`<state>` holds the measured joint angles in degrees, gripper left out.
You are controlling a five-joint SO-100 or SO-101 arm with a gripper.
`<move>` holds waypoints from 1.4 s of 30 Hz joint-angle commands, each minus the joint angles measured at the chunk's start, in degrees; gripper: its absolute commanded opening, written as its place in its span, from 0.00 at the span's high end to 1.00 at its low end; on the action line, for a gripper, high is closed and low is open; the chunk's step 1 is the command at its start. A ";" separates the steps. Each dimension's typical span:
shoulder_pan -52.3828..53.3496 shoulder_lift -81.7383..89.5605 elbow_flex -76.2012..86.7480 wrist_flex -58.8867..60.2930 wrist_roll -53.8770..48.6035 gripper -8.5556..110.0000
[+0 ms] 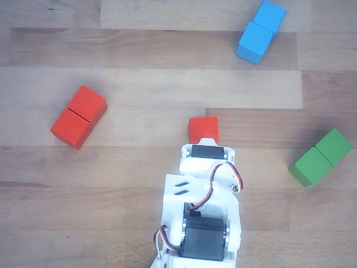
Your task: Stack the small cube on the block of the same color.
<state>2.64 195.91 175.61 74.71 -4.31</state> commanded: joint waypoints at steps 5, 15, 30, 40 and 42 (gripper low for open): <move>0.18 1.76 -0.79 -0.09 -0.62 0.93; 0.26 1.49 -0.79 -0.35 -0.62 0.93; -0.18 -36.21 -39.81 0.62 -0.62 0.93; -1.32 -67.24 -61.35 6.24 -0.70 0.93; -2.37 -70.49 -63.54 8.88 -0.70 0.93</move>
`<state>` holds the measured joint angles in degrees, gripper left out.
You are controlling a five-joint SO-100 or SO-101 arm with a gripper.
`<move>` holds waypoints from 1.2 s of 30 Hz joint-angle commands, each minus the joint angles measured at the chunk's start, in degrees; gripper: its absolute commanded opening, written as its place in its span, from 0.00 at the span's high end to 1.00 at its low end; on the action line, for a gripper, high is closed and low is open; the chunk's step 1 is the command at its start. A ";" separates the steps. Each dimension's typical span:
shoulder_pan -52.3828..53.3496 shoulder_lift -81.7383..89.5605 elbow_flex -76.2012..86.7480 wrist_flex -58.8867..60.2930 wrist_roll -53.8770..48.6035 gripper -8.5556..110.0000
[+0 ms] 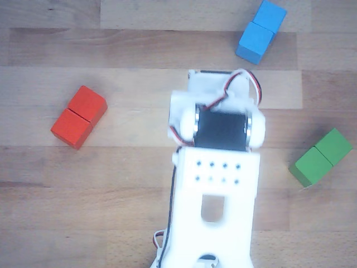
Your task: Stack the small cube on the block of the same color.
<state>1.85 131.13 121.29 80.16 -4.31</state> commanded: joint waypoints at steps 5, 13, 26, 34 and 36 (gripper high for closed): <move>-4.39 -11.07 -10.11 7.91 -0.70 0.93; -5.01 -17.14 -10.11 8.61 -0.70 0.93; -4.75 -23.73 -10.72 8.53 -0.70 0.93; -4.48 -23.82 -10.11 5.10 -0.70 0.93; -4.39 -23.82 -10.02 4.48 -0.70 0.93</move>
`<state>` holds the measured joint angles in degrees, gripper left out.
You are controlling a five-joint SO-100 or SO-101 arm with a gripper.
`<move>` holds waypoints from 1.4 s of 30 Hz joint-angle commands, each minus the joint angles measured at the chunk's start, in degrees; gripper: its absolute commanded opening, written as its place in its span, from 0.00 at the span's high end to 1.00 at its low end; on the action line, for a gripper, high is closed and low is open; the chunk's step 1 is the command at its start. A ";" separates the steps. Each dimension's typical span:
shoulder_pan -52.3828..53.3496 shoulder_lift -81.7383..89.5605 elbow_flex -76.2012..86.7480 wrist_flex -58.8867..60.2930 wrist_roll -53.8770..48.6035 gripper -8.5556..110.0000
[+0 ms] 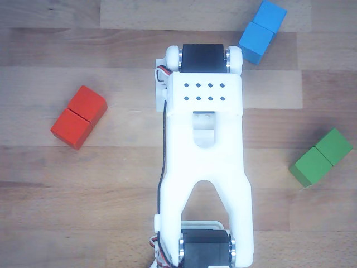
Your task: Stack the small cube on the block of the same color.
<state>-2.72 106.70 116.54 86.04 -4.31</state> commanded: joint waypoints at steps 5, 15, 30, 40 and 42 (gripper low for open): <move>0.18 0.62 -5.36 -2.11 -0.70 0.93; 0.26 0.44 -5.27 -1.58 -0.09 0.78; 0.79 -2.72 1.49 -2.11 -0.70 0.65; 6.24 -3.60 2.20 -3.78 -0.79 0.65; 6.06 -3.60 2.55 -4.22 -0.79 0.65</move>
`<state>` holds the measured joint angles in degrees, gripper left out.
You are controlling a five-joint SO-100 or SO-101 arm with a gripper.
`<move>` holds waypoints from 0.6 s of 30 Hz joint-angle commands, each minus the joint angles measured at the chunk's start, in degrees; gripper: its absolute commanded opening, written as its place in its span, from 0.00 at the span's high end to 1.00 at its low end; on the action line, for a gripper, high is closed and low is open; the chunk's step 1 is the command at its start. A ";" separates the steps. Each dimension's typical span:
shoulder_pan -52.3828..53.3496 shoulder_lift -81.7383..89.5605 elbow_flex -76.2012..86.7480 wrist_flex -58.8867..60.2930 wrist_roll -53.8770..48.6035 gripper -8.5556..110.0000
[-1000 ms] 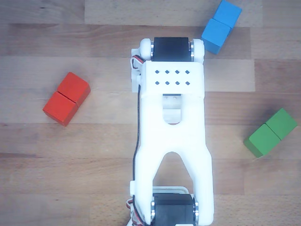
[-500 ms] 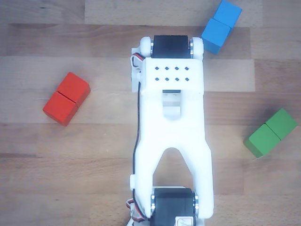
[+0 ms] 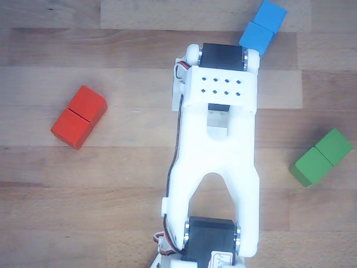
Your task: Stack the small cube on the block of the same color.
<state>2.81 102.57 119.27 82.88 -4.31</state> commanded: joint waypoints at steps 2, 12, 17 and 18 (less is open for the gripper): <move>0.53 0.53 -0.18 -1.41 -0.79 0.65; -2.81 -1.14 -0.26 -1.49 -0.79 0.65; -3.25 -5.27 -0.79 -1.58 -0.70 0.65; -3.25 -5.80 -0.97 -1.58 -0.70 0.65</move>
<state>0.00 97.03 119.53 81.83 -4.31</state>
